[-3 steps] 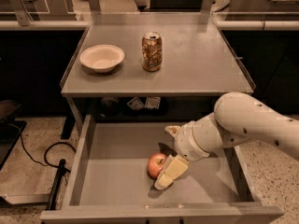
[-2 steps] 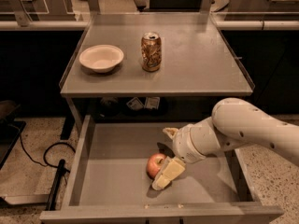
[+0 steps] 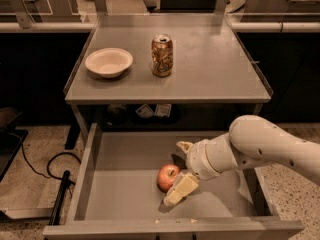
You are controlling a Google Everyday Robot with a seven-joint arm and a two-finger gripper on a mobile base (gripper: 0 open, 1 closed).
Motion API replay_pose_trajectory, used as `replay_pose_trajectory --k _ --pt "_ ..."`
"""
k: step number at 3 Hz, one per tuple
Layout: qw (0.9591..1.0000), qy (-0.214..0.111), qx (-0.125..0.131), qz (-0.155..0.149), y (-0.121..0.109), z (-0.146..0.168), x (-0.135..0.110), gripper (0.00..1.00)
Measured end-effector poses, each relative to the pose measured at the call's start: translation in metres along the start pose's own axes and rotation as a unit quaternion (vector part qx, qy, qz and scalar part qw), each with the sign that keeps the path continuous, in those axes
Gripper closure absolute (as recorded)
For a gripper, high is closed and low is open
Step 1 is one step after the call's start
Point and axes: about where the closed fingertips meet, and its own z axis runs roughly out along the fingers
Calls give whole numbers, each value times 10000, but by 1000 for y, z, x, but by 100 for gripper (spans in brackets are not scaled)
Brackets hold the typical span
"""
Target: Pick apple from top drawer and place on counter
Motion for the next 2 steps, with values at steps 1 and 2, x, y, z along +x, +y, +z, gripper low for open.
replay_pose_trajectory --k 1,2 --pt "9998 -61 -22 196 -7 14 17 0" --pt "9996 20 -70 273 -15 25 22 0"
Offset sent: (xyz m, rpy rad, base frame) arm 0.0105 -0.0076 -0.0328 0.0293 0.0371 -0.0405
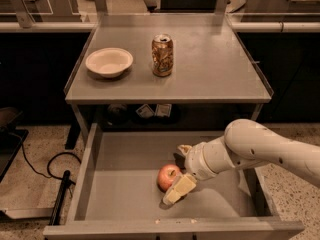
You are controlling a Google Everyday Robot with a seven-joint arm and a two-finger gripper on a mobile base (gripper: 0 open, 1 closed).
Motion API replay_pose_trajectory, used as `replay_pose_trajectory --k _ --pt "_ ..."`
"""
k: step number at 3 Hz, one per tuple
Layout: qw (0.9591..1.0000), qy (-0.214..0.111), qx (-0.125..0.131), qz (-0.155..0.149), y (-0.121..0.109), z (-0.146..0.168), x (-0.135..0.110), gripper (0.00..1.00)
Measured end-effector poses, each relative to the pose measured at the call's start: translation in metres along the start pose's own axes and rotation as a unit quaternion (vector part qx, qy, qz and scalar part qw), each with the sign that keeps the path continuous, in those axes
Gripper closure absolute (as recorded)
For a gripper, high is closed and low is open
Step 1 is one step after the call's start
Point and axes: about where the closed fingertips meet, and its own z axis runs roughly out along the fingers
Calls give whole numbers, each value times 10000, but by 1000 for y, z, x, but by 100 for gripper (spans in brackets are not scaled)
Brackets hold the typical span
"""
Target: Pick apple from top drawer and place on counter
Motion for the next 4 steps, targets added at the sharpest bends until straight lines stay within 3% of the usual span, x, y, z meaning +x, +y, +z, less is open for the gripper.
replay_pose_trajectory --k 3,4 --pt "9997 -189 36 114 2 14 18 0" --pt "9997 -199 39 124 1 14 19 14"
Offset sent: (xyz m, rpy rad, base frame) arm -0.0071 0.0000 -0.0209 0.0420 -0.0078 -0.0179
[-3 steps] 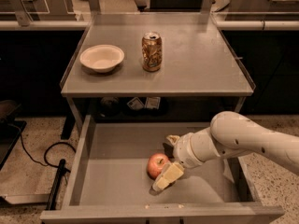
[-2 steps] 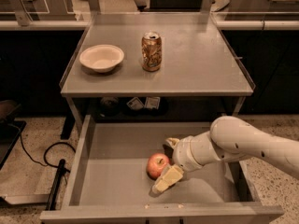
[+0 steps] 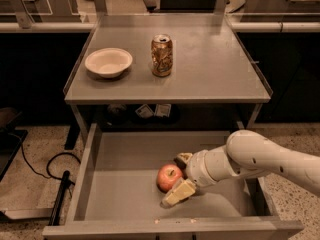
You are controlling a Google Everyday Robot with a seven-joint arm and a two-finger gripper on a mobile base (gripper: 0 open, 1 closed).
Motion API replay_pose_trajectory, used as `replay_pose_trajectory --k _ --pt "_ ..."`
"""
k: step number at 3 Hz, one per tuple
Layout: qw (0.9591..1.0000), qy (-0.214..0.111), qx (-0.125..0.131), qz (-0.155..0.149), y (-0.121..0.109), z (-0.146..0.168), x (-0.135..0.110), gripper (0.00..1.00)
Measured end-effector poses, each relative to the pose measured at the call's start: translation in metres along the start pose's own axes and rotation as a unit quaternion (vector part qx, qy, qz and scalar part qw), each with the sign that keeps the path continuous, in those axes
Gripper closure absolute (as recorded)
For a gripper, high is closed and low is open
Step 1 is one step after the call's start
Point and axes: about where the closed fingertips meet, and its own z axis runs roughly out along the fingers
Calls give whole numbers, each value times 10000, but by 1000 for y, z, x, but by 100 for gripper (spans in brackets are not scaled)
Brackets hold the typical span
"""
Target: Pick apple from top drawer and place on counter
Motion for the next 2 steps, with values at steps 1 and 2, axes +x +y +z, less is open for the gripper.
replay_pose_trajectory --k 1,2 --pt "10000 0 0 0 0 0 0 37" --pt "10000 0 -1 0 0 0 0 62"
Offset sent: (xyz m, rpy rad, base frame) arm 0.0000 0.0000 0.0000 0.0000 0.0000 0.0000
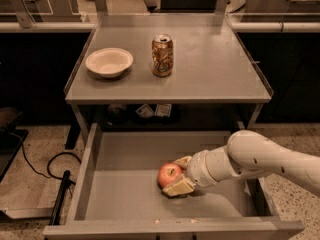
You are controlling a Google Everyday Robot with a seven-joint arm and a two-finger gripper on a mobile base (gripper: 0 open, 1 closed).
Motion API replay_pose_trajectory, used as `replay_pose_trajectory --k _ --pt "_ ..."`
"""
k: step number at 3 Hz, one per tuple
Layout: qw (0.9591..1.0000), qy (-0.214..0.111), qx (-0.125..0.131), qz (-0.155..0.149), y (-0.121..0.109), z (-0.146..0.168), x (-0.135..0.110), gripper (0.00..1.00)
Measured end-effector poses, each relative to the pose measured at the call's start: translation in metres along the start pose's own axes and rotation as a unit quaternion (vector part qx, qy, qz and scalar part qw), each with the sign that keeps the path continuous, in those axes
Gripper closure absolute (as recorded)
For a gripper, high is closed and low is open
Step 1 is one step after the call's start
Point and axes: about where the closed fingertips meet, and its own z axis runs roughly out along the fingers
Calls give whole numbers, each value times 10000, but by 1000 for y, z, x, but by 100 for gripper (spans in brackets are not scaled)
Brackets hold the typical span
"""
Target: Pick apple from top drawer and place on counter
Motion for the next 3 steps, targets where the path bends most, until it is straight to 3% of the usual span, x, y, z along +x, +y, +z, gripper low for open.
replay_pose_trajectory --k 1,2,3 --pt "10000 0 0 0 0 0 0 85" --pt "9999 11 96 43 2 -3 -5 100" --pt "9985 50 477 244 5 -24 -27 100"
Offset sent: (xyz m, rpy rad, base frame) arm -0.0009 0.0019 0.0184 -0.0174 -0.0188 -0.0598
